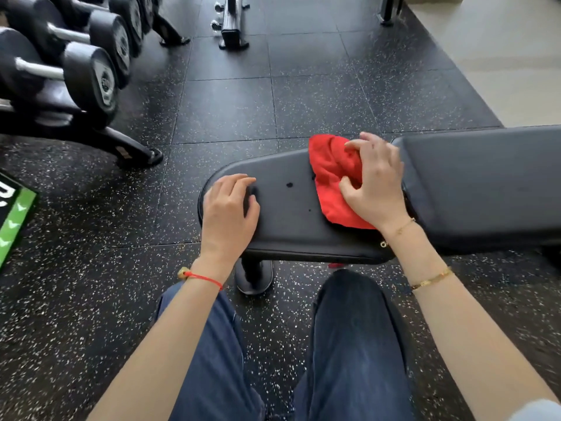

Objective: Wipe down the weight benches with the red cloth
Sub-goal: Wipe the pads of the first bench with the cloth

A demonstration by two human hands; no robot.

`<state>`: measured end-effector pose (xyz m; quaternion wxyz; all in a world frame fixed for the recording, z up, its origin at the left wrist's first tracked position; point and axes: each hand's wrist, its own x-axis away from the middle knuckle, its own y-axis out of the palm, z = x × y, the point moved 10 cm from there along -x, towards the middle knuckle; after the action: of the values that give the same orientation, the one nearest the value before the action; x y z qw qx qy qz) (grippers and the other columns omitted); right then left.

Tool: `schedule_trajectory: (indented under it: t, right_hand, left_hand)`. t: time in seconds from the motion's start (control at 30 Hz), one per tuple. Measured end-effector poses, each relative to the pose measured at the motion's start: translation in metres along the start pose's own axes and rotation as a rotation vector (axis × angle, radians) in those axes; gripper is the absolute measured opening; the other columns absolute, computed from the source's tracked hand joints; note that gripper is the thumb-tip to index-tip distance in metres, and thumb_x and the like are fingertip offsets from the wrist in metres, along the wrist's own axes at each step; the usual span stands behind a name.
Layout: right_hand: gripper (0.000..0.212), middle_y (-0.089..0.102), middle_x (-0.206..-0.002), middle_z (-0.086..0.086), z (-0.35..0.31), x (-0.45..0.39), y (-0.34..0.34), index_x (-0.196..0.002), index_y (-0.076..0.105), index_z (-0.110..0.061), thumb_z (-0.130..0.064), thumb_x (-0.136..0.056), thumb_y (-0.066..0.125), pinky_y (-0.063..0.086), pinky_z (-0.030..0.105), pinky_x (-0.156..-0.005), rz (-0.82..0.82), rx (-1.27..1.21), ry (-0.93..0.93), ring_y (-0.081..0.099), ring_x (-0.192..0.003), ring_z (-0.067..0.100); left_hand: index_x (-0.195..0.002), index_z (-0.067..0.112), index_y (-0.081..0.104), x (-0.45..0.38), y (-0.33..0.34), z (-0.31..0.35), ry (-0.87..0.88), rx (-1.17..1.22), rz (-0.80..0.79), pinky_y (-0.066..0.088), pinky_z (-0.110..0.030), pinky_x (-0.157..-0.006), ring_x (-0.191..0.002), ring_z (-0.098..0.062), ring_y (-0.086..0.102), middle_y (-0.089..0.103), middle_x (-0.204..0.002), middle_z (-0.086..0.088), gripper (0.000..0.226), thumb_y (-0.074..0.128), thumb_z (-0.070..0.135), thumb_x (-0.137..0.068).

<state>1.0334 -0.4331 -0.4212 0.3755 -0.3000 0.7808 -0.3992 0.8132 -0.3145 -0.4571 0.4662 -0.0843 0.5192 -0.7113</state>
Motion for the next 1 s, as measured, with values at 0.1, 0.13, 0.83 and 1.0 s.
schedule_trajectory:
  t: [0.1,0.13,0.83,1.0]
  right_hand:
    - [0.052,0.036,-0.152,0.0,-0.012,0.004,0.003,-0.133,0.052,-0.028,-0.036,-0.082,0.057,0.01,0.054,-0.118,0.008,0.184,-0.116,0.021,-0.144,0.033]
    - [0.054,0.033,-0.154,-0.001,-0.015,0.005,0.012,-0.138,0.047,-0.03,-0.041,-0.086,0.055,0.007,0.053,-0.119,-0.071,0.176,-0.136,0.018,-0.146,0.031]
    - [0.06,0.014,-0.162,0.004,-0.017,0.025,0.049,-0.155,0.016,-0.026,-0.046,-0.1,0.03,-0.009,0.046,-0.121,-0.323,0.351,-0.17,0.005,-0.151,0.019]
    - [0.058,0.022,-0.16,0.003,-0.012,0.05,0.038,-0.153,0.023,-0.028,-0.036,-0.096,0.033,0.004,0.037,-0.123,-0.308,0.229,-0.189,0.018,-0.148,0.021]
  left_hand:
    - [-0.12,0.014,0.063,-0.002,-0.002,-0.003,0.001,-0.002,0.031,0.038,-0.04,-0.107,-0.123,-0.023,0.051,0.062,-0.125,-0.001,0.029,0.055,0.02,-0.092]
    - [-0.119,0.014,0.064,-0.002,-0.002,-0.004,-0.001,-0.001,0.035,0.039,-0.04,-0.106,-0.122,-0.023,0.052,0.062,-0.125,-0.001,0.028,0.055,0.021,-0.093]
    - [-0.122,0.015,0.062,-0.008,0.006,-0.004,-0.086,-0.069,0.051,0.031,-0.041,-0.11,-0.126,-0.024,0.048,0.059,-0.13,-0.002,0.034,0.055,0.016,-0.089]
    - [-0.123,0.016,0.062,-0.007,0.005,-0.005,-0.081,-0.07,0.048,0.032,-0.042,-0.11,-0.126,-0.024,0.047,0.059,-0.131,-0.002,0.034,0.056,0.016,-0.089]
